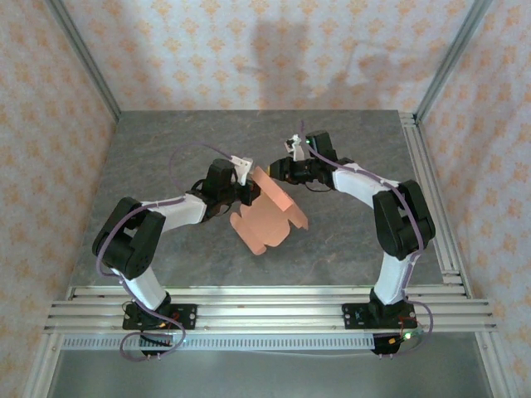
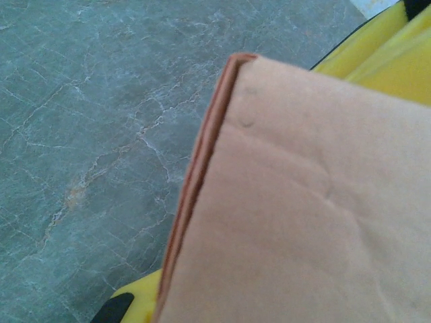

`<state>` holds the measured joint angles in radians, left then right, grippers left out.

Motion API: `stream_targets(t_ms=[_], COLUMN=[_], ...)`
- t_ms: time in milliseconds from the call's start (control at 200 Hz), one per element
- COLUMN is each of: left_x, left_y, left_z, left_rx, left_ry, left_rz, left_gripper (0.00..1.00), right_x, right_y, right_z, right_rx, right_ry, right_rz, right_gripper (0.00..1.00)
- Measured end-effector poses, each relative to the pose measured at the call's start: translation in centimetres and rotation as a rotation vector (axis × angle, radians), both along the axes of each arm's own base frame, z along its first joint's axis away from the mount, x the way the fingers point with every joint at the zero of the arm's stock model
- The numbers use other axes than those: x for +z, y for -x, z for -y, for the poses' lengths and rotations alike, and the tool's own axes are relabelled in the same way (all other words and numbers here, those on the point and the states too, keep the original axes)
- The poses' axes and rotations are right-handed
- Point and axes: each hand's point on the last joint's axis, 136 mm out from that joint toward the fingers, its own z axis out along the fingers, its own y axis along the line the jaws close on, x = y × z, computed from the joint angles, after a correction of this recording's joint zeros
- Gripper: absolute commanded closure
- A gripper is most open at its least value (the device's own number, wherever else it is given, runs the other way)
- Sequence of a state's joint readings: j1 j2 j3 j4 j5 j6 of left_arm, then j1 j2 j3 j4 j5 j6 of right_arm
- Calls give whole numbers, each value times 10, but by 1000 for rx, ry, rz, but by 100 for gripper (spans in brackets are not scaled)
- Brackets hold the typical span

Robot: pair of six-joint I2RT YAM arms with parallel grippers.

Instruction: Fold the paper box

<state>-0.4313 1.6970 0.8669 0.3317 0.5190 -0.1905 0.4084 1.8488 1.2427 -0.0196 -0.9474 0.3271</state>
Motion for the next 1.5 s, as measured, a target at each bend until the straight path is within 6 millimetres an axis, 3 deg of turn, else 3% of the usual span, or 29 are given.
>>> stream_targets(t_ms=[185,455,691,891,1036,1166,1241,1366,1502], left_x=[1,-2,0,33,51,57,60,65,67], left_y=[1,0,-6,-10,-16,-24,-28,-32,-32], left_z=[2,-1,-10,-25,-45,-61,-68,-73,-69], left_rx=[-9,7,77,145,253,335,370,407,409], left_ry=[5,-7,-15,67,126,209,265,339,388], left_rz=[1,-16,-28,17,18,-24,-49,-80,-111], left_gripper=[100,100,100,100,100,100,100,100,100], right_x=[-1,-3,-7,29,55,59,55,47,44], right_y=[-6,2,-16,-24,-30,-23,-14,-3,4], right_z=[7,-6,7,40,94,143,161,169,157], right_rx=[-41,-28,-144,-308,-510,-684,-750,-792,-752], right_ry=[-10,-2,78,87,84,95,97,75,5], right_rz=[-27,-28,25,143,226,255,257,239,221], right_gripper=[67,65,41,31,31,31,32,32,33])
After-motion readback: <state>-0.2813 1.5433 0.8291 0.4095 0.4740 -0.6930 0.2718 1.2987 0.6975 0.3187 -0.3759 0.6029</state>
